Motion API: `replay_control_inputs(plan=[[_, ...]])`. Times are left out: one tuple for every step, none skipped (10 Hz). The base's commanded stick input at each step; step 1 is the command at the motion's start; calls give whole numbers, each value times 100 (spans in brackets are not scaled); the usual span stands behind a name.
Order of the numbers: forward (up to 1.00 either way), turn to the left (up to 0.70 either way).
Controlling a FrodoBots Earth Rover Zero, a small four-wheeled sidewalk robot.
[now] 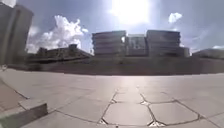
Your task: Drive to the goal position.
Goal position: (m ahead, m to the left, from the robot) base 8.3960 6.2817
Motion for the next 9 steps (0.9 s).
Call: replay_control_inputs(plan=[[100,41],[100,41],[100,41],[100,41],[100,41],[100,23],[100,1],[100,1],[100,1]])
